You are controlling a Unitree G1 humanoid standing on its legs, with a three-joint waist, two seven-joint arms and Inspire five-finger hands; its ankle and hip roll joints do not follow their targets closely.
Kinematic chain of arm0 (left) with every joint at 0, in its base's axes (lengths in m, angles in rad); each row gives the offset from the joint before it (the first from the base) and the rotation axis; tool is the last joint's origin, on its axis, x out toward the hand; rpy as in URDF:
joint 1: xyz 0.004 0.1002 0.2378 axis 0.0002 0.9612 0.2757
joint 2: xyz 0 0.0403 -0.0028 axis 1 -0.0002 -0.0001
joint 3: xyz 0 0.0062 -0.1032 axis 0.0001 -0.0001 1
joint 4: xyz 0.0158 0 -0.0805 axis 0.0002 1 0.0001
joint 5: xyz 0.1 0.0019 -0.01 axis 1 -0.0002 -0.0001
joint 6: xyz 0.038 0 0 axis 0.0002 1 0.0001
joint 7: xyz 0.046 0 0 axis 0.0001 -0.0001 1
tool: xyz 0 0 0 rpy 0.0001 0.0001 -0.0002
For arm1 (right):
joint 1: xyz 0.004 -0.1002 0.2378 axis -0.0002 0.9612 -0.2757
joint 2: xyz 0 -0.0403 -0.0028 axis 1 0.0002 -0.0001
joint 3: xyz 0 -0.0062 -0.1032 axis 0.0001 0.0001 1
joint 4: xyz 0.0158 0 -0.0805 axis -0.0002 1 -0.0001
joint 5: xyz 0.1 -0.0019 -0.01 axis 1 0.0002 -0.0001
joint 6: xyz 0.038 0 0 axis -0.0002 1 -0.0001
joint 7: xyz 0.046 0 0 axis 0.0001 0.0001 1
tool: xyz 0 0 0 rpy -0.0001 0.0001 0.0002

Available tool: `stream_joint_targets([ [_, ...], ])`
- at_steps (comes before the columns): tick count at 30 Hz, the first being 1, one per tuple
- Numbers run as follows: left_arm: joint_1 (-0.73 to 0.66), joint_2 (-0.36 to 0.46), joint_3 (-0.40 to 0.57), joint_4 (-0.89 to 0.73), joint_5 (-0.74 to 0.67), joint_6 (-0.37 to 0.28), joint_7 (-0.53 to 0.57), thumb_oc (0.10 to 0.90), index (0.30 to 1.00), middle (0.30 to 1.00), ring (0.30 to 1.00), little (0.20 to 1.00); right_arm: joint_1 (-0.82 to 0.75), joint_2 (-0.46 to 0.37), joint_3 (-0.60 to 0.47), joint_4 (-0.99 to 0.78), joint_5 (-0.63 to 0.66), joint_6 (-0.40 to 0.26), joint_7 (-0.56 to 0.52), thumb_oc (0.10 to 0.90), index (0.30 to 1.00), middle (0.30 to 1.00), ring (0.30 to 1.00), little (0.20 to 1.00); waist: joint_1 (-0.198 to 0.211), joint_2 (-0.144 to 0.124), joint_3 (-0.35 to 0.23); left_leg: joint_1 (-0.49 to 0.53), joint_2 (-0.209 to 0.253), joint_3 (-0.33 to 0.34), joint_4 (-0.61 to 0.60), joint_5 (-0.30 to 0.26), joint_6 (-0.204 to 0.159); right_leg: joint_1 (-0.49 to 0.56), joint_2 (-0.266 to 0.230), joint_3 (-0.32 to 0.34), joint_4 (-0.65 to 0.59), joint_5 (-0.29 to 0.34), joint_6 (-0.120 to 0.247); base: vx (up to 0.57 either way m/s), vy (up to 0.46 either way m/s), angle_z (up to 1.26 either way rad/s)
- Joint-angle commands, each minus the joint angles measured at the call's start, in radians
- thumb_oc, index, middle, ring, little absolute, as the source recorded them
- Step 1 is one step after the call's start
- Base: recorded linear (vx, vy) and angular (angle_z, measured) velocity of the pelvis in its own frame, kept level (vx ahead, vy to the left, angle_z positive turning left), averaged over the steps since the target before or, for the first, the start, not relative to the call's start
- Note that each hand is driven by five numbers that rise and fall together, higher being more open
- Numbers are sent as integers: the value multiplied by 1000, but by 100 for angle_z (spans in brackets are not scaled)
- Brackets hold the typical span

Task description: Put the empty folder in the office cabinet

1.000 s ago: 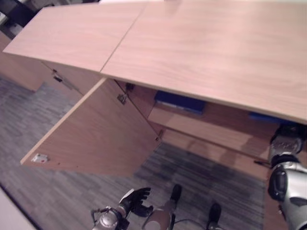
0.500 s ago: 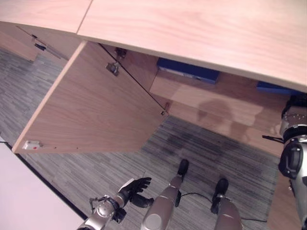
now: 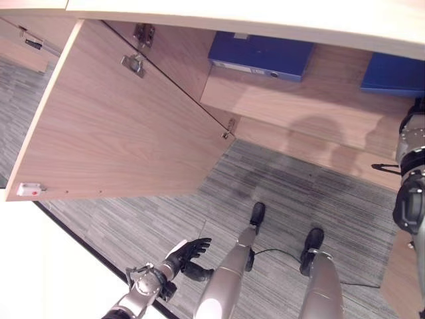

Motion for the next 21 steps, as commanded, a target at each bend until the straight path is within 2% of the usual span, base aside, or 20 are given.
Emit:
stream_joint_targets([
  [1,-27,49,-14,24,-18,-18,35,800,900,900,900,900,-100,-122,80,-86,-58,5,-5,800,900,900,900,900,13,-22,-25,45,-1,54,151,-176,-20,147,19,68,-161,34,88,5,31,4],
  [5,-12,45,1,30,-38,-13,53,800,900,900,900,900,-129,-133,124,-19,-143,80,-49,800,900,900,900,900,9,-29,-28,61,-2,55,131,-170,-17,162,20,62,-177,37,87,-2,16,8],
  [9,-23,52,-23,43,-7,-6,70,800,900,900,900,900,-143,-136,149,77,-225,167,-106,800,900,900,900,900,2,-32,-27,102,-1,53,102,-163,-18,205,19,53,-197,39,86,-1,1,1],
  [11,-23,51,-23,43,-7,-6,71,800,900,900,900,900,-144,-136,150,78,-226,168,-107,800,900,900,900,900,1,-30,-25,107,-1,52,100,-162,-18,210,19,51,-200,40,86,6,-10,4],
  [12,-24,50,-25,53,1,2,80,800,900,900,900,900,-134,-146,141,128,-243,212,-130,800,900,900,900,900,1,-33,-30,127,-1,47,85,-158,-18,232,20,45,-216,39,87,25,-35,3],
  [15,-19,47,-28,64,22,6,88,800,900,900,900,900,-135,-150,134,174,-247,259,-159,800,900,900,900,900,9,-35,-34,163,0,40,59,-151,-18,276,18,35,-241,42,87,25,-44,6],
  [21,-7,36,-23,69,29,8,98,800,900,900,900,900,-132,-146,128,173,-250,269,-191,800,900,900,900,900,20,-33,-38,201,3,30,34,-140,-21,316,16,22,-260,44,91,7,-17,6],
])
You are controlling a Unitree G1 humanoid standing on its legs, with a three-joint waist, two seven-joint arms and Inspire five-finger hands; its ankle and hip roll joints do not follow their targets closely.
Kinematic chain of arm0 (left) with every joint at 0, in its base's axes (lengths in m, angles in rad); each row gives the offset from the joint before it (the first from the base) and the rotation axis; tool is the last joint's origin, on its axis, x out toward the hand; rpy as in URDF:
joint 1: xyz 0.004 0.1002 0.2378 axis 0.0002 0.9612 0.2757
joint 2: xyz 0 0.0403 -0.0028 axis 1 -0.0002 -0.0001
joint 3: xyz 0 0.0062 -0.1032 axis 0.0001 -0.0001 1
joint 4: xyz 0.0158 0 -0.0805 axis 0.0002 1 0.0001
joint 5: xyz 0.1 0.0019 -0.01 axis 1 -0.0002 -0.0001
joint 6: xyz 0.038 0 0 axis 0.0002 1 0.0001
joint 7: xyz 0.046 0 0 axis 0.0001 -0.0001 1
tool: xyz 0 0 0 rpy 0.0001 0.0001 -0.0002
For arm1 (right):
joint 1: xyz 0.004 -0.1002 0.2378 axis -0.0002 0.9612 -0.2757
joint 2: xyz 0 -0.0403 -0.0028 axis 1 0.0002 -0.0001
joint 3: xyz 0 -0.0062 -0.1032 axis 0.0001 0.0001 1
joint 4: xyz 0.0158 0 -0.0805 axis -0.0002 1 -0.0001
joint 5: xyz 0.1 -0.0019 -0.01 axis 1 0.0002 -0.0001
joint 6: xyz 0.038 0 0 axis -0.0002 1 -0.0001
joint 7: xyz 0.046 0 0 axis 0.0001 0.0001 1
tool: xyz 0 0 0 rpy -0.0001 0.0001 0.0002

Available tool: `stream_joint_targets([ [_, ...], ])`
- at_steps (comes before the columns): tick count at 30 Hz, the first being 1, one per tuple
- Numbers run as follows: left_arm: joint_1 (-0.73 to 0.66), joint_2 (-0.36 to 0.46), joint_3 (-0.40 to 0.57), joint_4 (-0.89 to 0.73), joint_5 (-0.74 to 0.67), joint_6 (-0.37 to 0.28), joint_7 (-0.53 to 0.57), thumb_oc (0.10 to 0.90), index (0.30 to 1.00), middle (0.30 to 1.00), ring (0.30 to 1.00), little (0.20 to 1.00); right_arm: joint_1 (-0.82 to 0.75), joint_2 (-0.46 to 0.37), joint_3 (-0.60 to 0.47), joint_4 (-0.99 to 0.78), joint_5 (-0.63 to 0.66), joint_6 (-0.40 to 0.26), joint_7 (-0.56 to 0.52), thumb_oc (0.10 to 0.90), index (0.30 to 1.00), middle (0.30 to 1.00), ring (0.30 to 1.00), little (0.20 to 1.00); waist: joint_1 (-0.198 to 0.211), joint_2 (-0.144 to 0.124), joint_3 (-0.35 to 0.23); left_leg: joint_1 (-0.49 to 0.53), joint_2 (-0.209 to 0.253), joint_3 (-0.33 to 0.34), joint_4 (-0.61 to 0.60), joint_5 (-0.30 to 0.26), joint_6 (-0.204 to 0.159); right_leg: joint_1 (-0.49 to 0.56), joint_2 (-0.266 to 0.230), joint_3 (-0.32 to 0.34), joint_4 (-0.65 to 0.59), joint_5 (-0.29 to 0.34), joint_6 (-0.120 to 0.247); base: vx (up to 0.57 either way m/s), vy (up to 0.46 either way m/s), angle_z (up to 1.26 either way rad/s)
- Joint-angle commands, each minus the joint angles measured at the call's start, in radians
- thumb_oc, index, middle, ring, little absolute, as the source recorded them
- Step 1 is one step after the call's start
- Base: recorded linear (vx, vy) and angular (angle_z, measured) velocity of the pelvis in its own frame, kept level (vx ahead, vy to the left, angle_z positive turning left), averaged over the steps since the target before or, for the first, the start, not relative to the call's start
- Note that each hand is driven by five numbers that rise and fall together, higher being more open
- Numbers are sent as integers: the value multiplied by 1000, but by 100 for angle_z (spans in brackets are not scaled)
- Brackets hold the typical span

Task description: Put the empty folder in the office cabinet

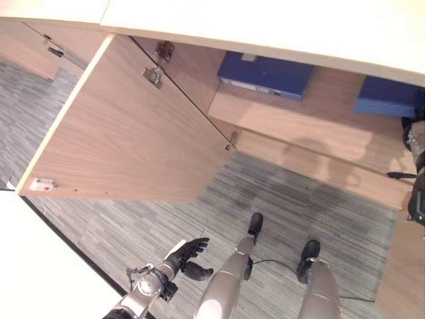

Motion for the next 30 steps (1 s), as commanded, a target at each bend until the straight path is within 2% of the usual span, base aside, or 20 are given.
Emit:
stream_joint_targets([
  [1,-8,35,5,58,17,-3,29,800,900,900,900,900,-41,-76,54,-39,-34,-8,-15,800,900,900,900,900,33,-32,-10,111,5,57,55,-180,-42,211,25,61,-254,52,91,-7,-11,4],
  [9,-11,-21,0,108,23,2,38,800,900,900,900,900,12,-71,45,-37,-67,8,-13,800,900,900,900,900,40,-35,-14,155,12,43,24,-168,-44,265,22,38,-278,49,92,5,-19,6],
  [15,-14,-55,-4,144,29,3,50,800,900,900,900,900,89,-50,-6,-31,-57,2,-24,800,900,900,900,900,42,-39,-18,195,20,28,-12,-156,-48,312,24,21,-306,47,93,13,-27,9],
  [21,-19,-95,-15,161,22,2,66,800,900,900,900,900,160,-21,-39,-32,-59,-3,-39,800,900,900,900,900,45,-29,-26,247,21,7,-89,-118,-57,351,22,-1,-340,50,93,6,-6,7],
  [30,-34,-129,-28,187,31,1,82,800,900,900,900,900,231,24,-66,-39,-56,-16,-48,800,900,900,900,900,32,-11,-27,268,19,-3,-106,-110,-59,373,25,-24,-356,52,88,0,0,10],
])
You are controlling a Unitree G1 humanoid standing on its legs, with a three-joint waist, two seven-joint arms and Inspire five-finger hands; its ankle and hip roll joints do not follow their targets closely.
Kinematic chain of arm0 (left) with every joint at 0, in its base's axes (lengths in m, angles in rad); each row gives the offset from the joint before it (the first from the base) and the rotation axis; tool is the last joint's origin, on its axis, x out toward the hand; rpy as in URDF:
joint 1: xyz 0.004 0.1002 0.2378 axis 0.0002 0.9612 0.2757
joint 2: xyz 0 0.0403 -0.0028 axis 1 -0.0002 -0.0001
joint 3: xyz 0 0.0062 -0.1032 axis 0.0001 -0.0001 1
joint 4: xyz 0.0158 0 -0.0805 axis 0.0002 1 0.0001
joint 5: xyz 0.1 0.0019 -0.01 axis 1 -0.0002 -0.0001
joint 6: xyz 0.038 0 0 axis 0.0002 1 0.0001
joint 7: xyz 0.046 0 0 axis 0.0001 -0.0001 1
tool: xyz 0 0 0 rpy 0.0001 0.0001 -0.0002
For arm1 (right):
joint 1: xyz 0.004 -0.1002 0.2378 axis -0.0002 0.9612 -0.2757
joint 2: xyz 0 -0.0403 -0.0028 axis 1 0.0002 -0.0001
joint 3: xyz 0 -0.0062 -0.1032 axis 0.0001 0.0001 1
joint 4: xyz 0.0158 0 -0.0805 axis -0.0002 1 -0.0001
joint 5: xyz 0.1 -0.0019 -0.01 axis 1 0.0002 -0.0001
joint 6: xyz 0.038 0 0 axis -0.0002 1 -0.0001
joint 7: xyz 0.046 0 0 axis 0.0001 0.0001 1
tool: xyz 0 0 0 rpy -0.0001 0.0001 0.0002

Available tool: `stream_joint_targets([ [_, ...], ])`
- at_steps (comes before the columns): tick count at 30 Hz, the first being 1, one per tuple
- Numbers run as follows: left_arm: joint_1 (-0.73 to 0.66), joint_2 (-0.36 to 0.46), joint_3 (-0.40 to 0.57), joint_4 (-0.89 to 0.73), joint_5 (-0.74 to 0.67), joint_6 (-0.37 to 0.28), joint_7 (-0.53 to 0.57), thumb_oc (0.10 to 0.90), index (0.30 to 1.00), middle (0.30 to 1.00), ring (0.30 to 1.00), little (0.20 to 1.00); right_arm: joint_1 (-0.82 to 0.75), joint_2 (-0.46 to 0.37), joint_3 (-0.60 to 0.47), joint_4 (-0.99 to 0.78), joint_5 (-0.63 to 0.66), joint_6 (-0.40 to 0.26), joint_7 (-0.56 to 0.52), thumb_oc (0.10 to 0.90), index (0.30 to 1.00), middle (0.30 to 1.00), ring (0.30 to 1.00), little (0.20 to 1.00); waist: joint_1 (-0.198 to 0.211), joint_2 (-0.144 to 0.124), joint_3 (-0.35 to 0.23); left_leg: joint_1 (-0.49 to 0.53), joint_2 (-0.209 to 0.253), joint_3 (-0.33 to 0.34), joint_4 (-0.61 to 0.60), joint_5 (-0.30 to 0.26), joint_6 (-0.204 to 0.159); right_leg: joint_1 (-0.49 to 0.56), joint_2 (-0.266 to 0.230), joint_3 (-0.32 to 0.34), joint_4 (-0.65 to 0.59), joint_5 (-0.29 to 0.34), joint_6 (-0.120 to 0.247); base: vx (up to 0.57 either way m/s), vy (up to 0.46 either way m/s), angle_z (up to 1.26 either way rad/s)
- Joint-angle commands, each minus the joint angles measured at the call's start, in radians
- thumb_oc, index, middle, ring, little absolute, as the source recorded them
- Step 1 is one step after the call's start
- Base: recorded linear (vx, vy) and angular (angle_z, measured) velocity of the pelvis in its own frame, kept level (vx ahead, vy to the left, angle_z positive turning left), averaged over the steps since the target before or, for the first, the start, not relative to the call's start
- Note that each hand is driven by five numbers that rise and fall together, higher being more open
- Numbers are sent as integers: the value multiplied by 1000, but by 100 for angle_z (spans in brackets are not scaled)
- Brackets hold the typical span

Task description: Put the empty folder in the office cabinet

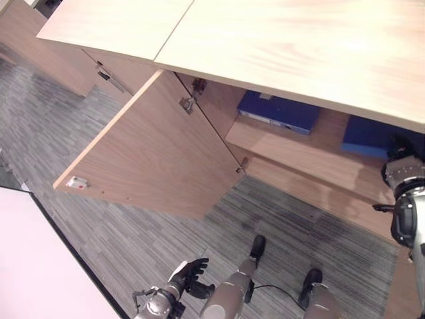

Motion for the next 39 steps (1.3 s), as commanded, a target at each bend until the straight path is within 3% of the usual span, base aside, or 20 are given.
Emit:
stream_joint_targets([
  [1,-96,-9,-21,51,25,-15,22,800,900,900,900,900,-10,-19,-28,-42,-8,-27,-3,800,900,900,900,900,31,-45,55,115,-1,46,-10,-58,-65,167,25,76,-254,55,87,-3,-10,-10],
  [6,-104,-11,-9,54,17,-14,22,800,900,900,900,900,38,15,-54,-63,17,-47,8,800,900,900,900,900,27,-48,60,118,1,49,-10,-60,-64,170,27,79,-255,56,86,-2,-8,-2],
  [13,-128,-25,9,89,15,-13,19,800,900,900,900,900,139,137,-104,-122,87,-112,47,800,900,900,900,900,12,-62,54,122,9,53,-13,-52,-63,190,37,84,-280,77,87,-4,-4,1],
  [19,-148,-41,48,135,-16,-6,25,800,900,900,900,900,242,267,-88,-269,73,-188,78,800,900,900,900,900,-27,-91,56,139,20,64,-16,-63,-63,197,46,95,-283,85,86,13,-6,-10],
  [26,-153,-49,73,172,-29,-5,25,800,900,900,900,900,255,291,-61,-340,41,-216,103,800,900,900,900,900,-52,-108,60,146,29,79,-16,-68,-62,193,51,105,-284,92,85,0,0,0],
  [27,-240,-89,26,157,-72,5,64,800,900,900,900,900,228,328,-39,-343,34,-222,88,800,900,900,900,900,-64,-116,56,151,27,82,-14,-79,-63,196,49,107,-281,81,85,0,0,0],
  [30,-365,-135,51,198,-128,27,94,800,900,900,900,900,174,320,-6,-333,-7,-192,71,800,900,900,900,900,-79,-119,59,146,30,87,-17,-70,-63,191,54,112,-289,95,84,0,2,-2],
  [37,-469,-175,38,263,-155,32,95,800,900,900,900,900,40,237,48,-245,-64,-148,88,800,900,900,900,900,-90,-120,59,145,30,88,-17,-70,-68,190,55,113,-294,95,84,9,-4,-4],
  [39,-433,-150,25,227,-156,19,79,800,900,900,900,900,-63,135,87,-188,-116,-106,93,800,900,900,900,900,-74,-119,53,144,24,85,-17,-73,-70,194,52,108,-301,89,84,8,-5,3],
])
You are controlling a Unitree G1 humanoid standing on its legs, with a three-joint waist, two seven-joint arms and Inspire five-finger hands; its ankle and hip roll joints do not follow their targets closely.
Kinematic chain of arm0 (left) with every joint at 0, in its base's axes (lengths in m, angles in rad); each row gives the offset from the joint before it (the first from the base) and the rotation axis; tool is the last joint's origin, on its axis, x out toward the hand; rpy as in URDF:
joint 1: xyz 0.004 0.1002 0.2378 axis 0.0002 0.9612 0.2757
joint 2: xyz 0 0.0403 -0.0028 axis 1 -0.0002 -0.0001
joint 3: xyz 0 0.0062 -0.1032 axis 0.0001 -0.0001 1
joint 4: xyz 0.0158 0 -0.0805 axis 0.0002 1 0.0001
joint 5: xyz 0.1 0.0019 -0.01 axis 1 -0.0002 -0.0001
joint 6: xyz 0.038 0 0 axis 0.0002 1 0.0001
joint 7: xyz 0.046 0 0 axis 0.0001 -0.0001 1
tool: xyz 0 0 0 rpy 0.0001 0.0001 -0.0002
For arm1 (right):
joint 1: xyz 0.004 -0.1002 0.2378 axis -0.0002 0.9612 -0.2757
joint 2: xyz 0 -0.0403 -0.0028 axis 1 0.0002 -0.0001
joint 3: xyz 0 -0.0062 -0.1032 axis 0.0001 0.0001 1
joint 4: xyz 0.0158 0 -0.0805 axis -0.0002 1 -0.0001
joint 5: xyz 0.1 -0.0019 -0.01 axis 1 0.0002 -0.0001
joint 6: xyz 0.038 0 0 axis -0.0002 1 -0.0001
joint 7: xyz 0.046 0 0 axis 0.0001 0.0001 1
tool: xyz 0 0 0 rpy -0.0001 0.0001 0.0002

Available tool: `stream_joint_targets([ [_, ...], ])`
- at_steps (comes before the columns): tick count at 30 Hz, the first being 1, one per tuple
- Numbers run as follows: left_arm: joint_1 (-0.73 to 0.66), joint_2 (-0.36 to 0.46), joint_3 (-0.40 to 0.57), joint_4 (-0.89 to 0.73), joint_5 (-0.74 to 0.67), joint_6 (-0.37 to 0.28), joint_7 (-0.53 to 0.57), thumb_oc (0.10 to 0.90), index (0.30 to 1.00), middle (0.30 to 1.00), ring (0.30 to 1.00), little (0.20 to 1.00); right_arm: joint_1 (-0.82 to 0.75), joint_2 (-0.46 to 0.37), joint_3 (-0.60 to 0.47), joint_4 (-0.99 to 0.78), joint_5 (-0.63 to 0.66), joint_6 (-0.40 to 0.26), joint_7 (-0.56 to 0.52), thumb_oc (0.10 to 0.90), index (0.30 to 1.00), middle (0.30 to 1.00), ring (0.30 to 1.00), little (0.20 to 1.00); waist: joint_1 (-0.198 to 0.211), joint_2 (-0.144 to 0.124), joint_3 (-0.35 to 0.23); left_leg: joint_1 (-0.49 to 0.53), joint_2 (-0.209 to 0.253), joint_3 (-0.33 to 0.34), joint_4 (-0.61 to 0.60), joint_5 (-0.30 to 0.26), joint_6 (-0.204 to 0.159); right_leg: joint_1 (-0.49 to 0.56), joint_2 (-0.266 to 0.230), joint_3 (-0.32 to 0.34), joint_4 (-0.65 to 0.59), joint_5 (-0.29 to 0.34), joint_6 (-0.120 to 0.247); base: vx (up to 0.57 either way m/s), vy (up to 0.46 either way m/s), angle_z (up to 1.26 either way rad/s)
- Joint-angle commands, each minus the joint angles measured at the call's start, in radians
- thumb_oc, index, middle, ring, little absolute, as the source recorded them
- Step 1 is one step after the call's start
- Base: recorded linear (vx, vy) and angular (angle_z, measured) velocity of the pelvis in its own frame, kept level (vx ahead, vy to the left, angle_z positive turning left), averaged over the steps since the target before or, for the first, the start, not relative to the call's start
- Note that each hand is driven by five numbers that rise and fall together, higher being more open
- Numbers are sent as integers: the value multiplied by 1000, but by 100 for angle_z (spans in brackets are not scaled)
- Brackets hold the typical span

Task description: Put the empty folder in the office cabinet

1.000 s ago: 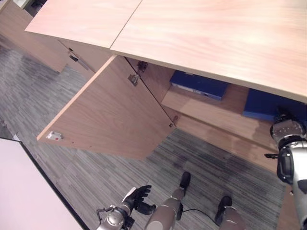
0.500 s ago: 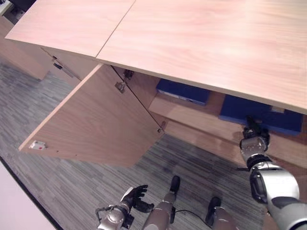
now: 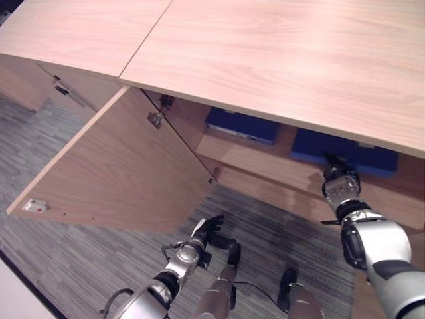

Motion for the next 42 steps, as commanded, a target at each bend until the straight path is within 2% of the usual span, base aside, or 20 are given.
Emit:
stream_joint_targets([
  [1,26,85,8,-69,-16,-38,-19,800,900,900,900,900,-200,-187,78,-37,-110,-15,31,800,900,900,900,900,40,-32,75,133,-40,32,-28,-151,-23,181,-17,81,-278,102,93,-33,8,11],
  [3,104,121,1,-129,-5,-47,-40,800,900,900,900,900,-232,-250,98,-22,-126,-5,38,800,900,900,900,900,59,-24,73,129,-42,26,-28,-142,-22,180,-18,74,-282,112,95,-18,2,18],
  [4,197,169,-1,-189,18,-57,-73,800,900,900,900,900,-249,-329,123,-24,-138,12,55,800,900,900,900,900,84,-16,72,130,-49,17,-28,-143,-25,186,-23,66,-282,103,95,-7,-4,22],
  [6,271,201,-7,-237,38,-63,-100,800,900,900,900,900,-257,-399,149,-23,-149,27,76,800,900,900,900,900,104,-6,69,124,-55,6,-28,-131,-26,190,-26,52,-291,112,97,-7,-10,31],
  [10,346,238,-15,-282,69,-68,-132,800,900,900,900,900,-250,-464,188,-30,-172,40,107,800,900,900,900,900,127,1,69,125,-64,-2,-28,-131,-29,205,-33,40,-302,106,98,4,-2,11],
  [14,359,245,-15,-300,72,-66,-145,800,900,900,900,900,-197,-463,164,-34,-152,37,127,800,900,900,900,900,136,0,67,125,-67,-10,-28,-124,-26,220,-31,27,-316,117,98,-11,-5,-6],
  [18,336,220,-3,-292,70,-65,-152,800,900,900,900,900,-32,-374,39,-77,-40,-4,158,800,900,900,900,900,129,-24,64,135,-64,-14,-28,-130,-22,245,-27,23,-332,123,102,1,1,0],
  [20,302,195,13,-261,81,-61,-154,800,900,900,900,900,88,-291,-28,-130,2,-33,194,800,900,900,900,900,113,-50,61,147,-59,-14,-28,-139,-18,260,-24,23,-342,128,104,0,0,0],
  [23,295,187,25,-237,83,-59,-155,800,900,900,900,900,148,-251,-66,-145,16,-50,204,800,900,900,900,900,106,-64,56,156,-56,-11,-27,-143,-16,275,-23,22,-356,133,107,3,12,0],
  [33,277,142,72,-159,106,-44,-144,800,900,900,900,900,327,-113,-104,-237,15,-73,238,800,900,900,900,900,61,-115,29,211,-47,7,-28,-162,-10,340,-23,28,-409,163,112,25,17,1],
  [37,270,126,112,-117,114,-39,-136,800,900,900,900,900,425,-42,-98,-302,-6,-75,261,800,900,900,900,900,32,-143,3,249,-43,24,-28,-175,-8,383,-22,36,-443,182,116,69,24,-7],
  [39,261,105,157,-69,110,-30,-123,800,900,900,900,900,523,21,-79,-362,-37,-71,280,800,900,900,900,900,4,-168,-27,289,-39,43,-28,-189,-7,417,-18,52,-466,196,119,116,36,-7],
  [42,257,93,201,-33,114,-20,-111,800,900,900,900,900,626,76,-59,-434,-71,-68,294,800,900,900,900,900,-22,-184,-56,334,-37,62,-28,-208,-4,451,-15,64,-479,203,120,83,30,-14],
])
